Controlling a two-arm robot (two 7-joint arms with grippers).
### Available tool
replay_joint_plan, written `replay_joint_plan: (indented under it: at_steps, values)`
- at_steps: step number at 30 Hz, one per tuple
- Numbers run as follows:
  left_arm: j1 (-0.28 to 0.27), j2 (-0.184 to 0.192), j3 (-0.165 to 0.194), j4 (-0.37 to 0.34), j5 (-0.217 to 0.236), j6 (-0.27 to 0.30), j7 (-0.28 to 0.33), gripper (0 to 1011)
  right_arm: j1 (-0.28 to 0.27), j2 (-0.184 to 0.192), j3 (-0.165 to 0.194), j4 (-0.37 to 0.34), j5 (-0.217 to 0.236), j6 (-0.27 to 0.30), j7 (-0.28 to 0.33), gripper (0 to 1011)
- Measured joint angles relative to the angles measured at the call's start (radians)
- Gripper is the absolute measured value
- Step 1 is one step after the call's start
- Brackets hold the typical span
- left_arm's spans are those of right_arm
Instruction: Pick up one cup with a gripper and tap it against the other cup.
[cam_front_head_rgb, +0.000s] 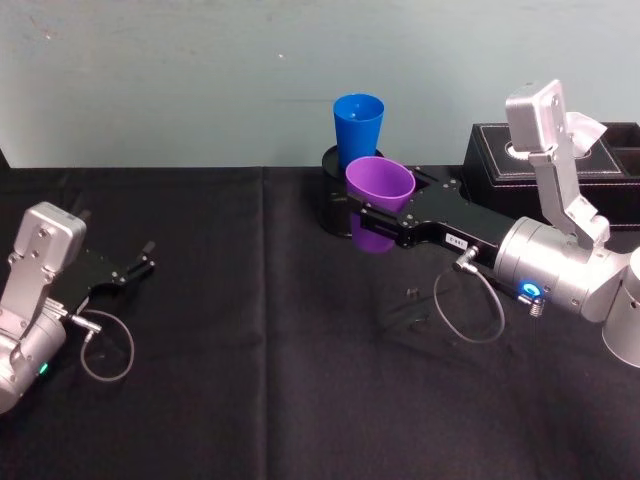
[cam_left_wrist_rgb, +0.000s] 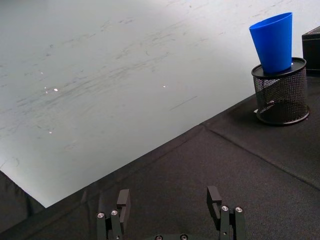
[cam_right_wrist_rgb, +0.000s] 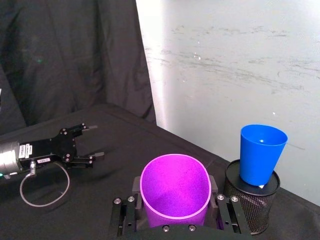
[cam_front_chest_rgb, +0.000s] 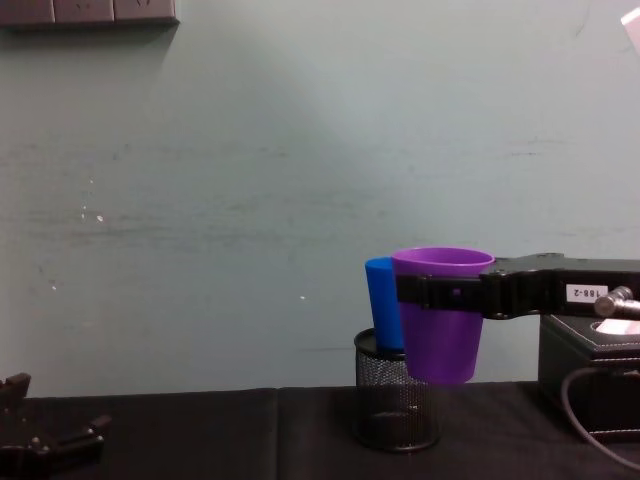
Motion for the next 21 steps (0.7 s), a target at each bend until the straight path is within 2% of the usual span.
replay_joint_plan:
  at_steps: [21]
  values:
    - [0.0,0.0,0.0,0.0,0.0,0.0,0.0,1000,-0.001,-0.001,0.001,0.001,-0.001,-0.001,0.001,724]
